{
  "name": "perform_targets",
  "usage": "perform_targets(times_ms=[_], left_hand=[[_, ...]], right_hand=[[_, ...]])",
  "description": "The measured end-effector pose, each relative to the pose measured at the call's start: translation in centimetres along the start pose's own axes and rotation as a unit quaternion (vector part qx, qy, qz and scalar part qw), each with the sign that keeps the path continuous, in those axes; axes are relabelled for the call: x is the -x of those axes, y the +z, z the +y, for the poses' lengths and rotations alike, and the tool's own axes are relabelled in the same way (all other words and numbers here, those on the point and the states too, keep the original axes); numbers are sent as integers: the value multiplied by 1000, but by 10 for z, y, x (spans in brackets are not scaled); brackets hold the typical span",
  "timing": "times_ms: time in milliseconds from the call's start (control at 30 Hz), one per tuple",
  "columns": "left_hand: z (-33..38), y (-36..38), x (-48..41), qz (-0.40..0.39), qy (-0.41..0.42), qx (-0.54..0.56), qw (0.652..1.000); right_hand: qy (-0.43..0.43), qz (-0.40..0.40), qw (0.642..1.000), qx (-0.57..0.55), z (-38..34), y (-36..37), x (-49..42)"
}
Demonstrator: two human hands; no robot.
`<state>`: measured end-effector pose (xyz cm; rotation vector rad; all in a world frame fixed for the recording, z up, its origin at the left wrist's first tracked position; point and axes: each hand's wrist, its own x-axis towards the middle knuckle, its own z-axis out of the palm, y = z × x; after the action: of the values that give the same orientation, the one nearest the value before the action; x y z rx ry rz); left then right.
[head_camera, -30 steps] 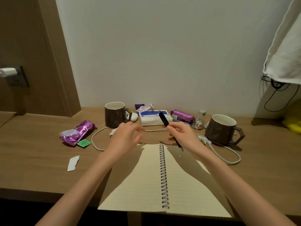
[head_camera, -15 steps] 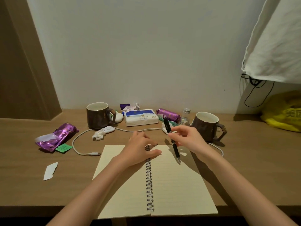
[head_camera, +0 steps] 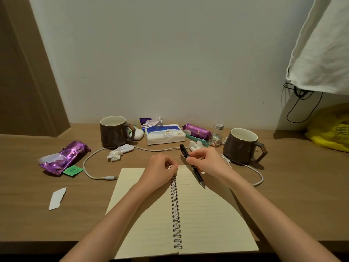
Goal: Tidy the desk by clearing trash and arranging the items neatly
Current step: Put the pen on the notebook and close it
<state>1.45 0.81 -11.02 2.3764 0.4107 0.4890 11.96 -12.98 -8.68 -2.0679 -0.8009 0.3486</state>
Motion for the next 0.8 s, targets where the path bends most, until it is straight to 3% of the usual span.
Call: perform_targets(times_ms=[367,500,800], left_hand=[[-11,5,-8,-22,-24,-5,999],[-19,8,-12,-29,-47,-9,998],[-17,9,-13,-19,-67,-5,998]], right_hand=[[-38,40,992,117,-10,31,-4],[-43,61,990,118,-9,33,7],[-11,14,996,89,-6,27,24]])
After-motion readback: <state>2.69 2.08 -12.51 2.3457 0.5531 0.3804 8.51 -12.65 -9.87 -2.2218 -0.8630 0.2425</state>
